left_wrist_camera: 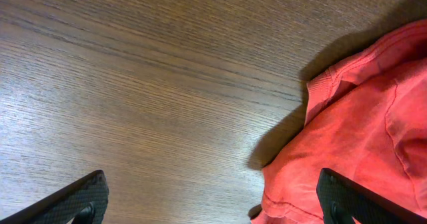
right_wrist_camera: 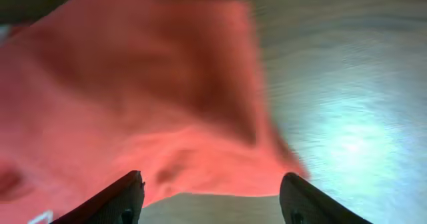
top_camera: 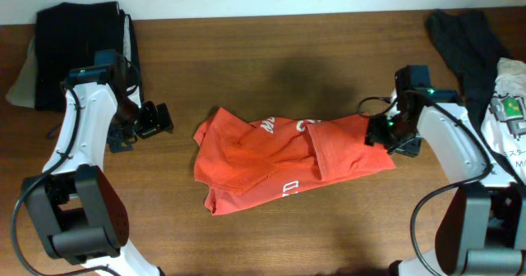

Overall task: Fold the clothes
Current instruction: 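Fold the right portion further left over the shirt with the right gripper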

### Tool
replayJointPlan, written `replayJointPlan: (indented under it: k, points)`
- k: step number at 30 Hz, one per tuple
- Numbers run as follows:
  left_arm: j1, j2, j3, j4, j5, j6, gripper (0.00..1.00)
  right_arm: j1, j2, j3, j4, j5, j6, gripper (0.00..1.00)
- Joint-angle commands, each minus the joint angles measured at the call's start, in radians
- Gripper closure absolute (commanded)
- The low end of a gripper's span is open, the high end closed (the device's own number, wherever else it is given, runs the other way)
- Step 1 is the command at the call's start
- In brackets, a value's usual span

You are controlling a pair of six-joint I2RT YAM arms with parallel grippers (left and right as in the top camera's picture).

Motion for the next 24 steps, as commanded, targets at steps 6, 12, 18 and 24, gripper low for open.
replayJointPlan:
  k: [6,12,18,24]
  points:
    - [0.0,-0.023,0.015,0.003,0.008,0.02,0.0,0.272,0.005,0.008,0.072,-0.014,-0.089,0.24]
    - [0.0,-0.023,0.015,-0.006,0.008,0.02,0.0,0.394,0.098,0.008,0.105,0.093,-0.065,0.23]
    - [0.0,-0.023,0.015,-0.003,0.007,0.02,0.0,0.446,0.177,0.008,0.129,0.15,-0.026,0.25]
    - [0.0,-0.023,0.015,-0.003,0.007,0.02,0.01,0.445,0.177,0.008,0.146,0.151,-0.012,0.61]
